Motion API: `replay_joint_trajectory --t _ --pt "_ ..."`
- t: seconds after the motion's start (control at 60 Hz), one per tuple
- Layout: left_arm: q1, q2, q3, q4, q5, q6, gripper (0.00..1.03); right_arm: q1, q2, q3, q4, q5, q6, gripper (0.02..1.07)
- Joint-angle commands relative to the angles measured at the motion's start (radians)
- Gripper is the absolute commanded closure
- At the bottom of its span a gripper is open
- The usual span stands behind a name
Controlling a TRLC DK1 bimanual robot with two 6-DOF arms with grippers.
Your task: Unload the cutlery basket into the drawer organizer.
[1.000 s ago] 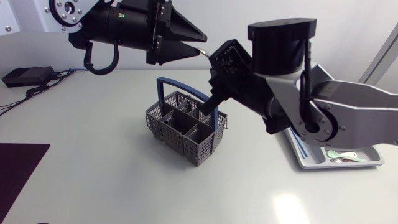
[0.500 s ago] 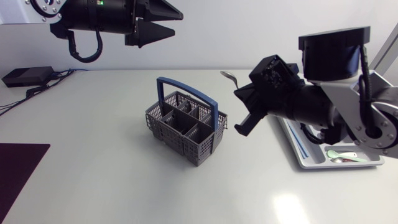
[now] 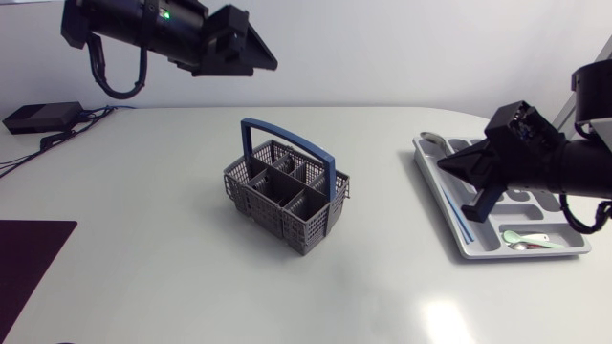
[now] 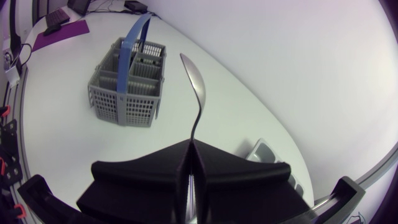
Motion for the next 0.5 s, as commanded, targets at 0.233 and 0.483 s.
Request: replay_joint_trajectory --t 0.233,0.483 --pt "0.02 0.012 -0.063 -0.102 -0.177 0.251 0.29 -0.385 0.226 0.17 -0.367 -0.146 -0.587 1.01" --pt "0.063 -0.019 -0.145 -0.099 -0.187 0.296 0.29 -0.574 0.454 0.261 -0.473 -0.091 -0.898 1.01"
